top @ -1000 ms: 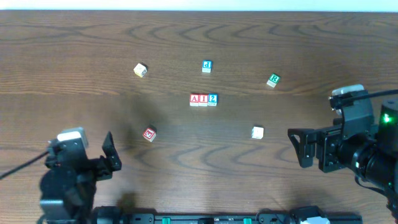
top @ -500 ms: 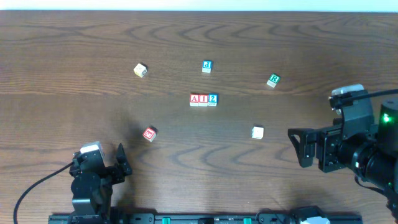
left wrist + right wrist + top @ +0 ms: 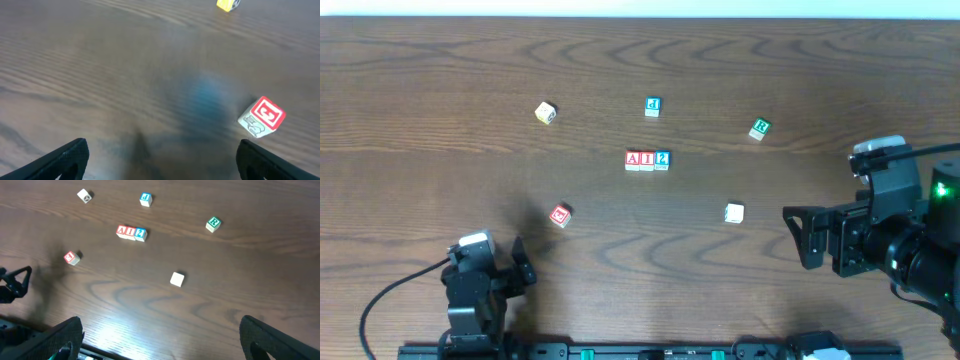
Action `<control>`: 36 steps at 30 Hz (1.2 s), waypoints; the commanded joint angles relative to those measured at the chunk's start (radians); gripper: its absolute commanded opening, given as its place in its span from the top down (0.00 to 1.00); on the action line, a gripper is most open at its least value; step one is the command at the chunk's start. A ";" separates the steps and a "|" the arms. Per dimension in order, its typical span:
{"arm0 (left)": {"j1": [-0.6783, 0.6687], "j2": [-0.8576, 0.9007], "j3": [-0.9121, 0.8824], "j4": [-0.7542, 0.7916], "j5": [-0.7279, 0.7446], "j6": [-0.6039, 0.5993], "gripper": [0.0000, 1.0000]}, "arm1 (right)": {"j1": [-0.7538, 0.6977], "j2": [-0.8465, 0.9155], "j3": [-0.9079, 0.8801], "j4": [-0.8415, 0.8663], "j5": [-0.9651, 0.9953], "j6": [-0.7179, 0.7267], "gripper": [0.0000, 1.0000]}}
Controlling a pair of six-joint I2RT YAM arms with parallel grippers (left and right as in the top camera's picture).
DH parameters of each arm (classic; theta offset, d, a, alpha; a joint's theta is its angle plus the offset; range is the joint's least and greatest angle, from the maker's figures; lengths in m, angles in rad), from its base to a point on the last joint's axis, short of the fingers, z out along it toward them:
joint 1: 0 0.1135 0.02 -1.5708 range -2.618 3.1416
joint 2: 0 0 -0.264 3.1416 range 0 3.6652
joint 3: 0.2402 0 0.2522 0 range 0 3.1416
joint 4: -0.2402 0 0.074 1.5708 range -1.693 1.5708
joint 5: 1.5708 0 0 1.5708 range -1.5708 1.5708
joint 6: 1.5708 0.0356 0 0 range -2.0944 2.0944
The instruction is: Spell out Ai2
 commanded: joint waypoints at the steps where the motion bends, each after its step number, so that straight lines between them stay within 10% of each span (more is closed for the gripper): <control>1: 0.007 -0.009 -0.008 0.002 -0.010 0.005 0.05 | -0.003 0.000 -0.001 -0.002 0.007 -0.010 0.01; 27: 0.007 -0.008 -0.008 0.001 -0.008 0.004 0.04 | -0.003 -0.007 -0.001 0.008 0.036 -0.034 0.01; 36: 0.007 -0.008 -0.008 0.001 -0.008 0.004 0.05 | -0.003 -0.310 -0.262 0.362 0.077 -0.141 0.01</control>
